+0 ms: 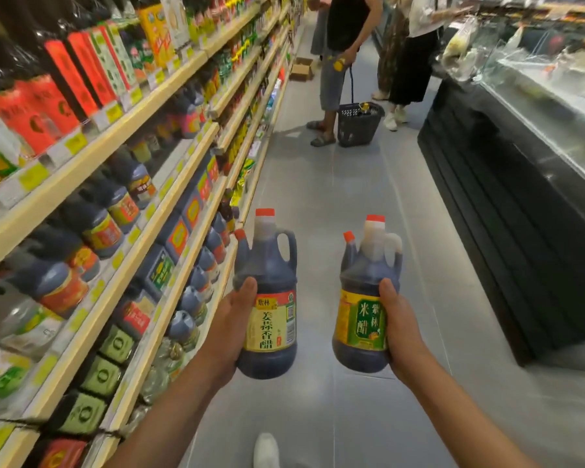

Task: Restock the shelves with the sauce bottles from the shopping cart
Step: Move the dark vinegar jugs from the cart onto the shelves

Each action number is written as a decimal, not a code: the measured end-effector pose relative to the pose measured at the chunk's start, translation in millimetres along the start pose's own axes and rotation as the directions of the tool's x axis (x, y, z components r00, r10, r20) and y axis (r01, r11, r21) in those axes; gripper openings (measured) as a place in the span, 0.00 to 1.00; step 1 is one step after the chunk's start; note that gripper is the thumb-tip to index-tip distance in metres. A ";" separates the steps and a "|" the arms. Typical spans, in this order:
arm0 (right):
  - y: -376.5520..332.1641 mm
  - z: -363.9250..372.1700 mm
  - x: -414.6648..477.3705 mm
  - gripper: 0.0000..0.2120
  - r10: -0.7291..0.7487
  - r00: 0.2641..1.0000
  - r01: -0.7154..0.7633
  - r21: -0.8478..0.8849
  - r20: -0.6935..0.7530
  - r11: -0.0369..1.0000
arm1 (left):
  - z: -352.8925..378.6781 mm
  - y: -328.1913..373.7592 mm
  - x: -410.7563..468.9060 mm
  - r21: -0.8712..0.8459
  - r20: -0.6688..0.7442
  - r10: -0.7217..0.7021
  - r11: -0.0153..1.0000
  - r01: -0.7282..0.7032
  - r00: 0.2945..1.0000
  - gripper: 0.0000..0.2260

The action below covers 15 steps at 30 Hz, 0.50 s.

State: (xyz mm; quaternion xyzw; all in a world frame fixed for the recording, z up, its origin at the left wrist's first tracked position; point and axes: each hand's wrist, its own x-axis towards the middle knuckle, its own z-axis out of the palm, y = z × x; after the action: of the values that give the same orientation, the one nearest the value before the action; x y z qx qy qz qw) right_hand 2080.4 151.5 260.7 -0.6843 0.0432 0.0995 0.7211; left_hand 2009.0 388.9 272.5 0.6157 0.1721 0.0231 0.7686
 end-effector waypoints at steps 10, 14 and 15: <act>-45.0 3.2 203.8 0.36 0.019 0.999 -0.017 0.051 -0.039 0.999 | 52.1 44.2 211.5 -0.021 0.051 -0.030 0.999 0.031 0.998 0.43; -54.1 -5.1 291.5 0.44 0.020 1.000 -0.021 0.046 0.010 0.999 | 73.9 51.5 287.6 -0.060 -0.010 -0.038 0.997 0.037 0.999 0.40; -57.8 -7.0 312.6 0.45 0.015 1.000 -0.016 0.042 0.026 0.999 | 79.3 53.5 304.6 -0.077 -0.036 -0.039 0.996 0.036 0.999 0.38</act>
State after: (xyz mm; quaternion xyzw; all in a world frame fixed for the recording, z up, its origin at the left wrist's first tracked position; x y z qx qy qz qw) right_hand 2397.9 168.4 254.8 -0.6673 0.0414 0.1127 0.7350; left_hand 2327.9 402.8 266.2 0.5818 0.1972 0.0268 0.7886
